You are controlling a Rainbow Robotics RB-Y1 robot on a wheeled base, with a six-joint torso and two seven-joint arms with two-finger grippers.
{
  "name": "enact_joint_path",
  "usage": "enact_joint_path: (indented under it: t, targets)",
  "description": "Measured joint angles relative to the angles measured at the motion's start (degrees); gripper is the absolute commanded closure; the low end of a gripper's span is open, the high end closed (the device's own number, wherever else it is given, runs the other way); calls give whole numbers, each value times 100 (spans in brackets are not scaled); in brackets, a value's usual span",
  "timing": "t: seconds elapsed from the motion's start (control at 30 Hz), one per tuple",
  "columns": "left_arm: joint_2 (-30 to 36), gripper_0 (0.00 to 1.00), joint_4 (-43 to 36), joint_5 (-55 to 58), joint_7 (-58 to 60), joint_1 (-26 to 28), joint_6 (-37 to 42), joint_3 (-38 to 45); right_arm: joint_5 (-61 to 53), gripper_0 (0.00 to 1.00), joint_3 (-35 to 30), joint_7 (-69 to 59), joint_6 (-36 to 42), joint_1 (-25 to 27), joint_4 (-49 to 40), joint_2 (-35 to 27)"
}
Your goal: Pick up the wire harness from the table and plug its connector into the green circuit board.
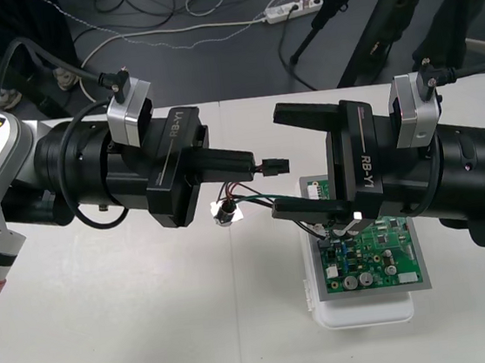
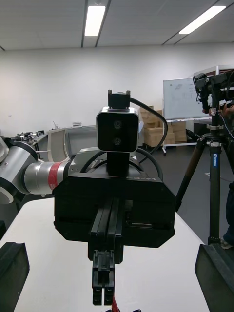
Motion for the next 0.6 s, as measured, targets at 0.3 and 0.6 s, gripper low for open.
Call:
enact_joint_path:
  t: [0.3,0.6]
  targets:
    - [107,100,0,106,0,181,0,1,-222,0,-184,0,-671,-10,210,-86]
    - [248,100,0,216,0,482,-18,82,-316,0,-714,0,-1420,-71,644,-139]
